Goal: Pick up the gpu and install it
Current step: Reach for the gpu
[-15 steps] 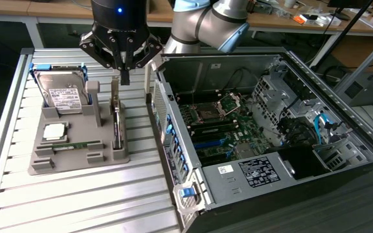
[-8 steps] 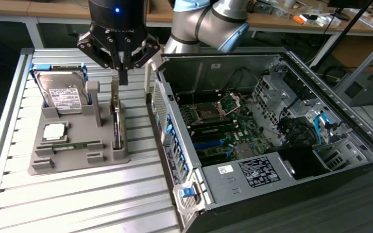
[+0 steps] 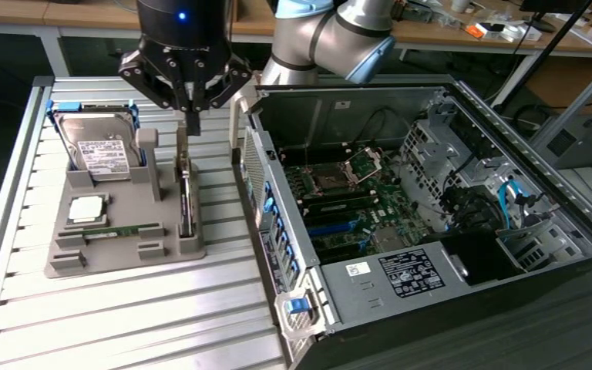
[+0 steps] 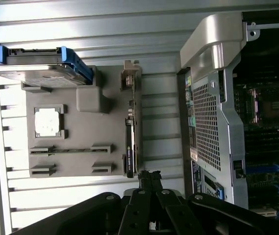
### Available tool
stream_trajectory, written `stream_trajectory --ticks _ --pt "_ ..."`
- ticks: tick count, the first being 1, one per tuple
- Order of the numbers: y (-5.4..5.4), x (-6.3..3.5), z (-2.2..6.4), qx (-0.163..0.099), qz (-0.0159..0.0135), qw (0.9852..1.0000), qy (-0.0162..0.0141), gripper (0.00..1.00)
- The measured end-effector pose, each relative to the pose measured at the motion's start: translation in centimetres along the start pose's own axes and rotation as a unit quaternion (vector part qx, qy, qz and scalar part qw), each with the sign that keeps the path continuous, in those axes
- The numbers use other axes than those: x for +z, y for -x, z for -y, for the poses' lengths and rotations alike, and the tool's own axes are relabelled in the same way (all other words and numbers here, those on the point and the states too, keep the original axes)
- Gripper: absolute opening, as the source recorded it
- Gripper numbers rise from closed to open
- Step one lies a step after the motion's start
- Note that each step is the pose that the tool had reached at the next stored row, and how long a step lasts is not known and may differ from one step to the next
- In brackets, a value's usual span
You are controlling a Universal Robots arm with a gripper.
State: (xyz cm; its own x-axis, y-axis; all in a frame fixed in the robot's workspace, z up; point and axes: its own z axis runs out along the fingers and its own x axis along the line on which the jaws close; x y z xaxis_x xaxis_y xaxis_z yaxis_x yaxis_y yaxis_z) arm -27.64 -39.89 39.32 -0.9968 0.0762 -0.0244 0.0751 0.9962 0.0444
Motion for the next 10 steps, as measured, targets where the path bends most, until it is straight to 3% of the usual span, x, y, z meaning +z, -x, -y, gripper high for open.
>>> stream_trajectory --ticks 10 --pt "-0.49 -0.02 0.04 0.0 0.0 1.0 0.0 0.11"
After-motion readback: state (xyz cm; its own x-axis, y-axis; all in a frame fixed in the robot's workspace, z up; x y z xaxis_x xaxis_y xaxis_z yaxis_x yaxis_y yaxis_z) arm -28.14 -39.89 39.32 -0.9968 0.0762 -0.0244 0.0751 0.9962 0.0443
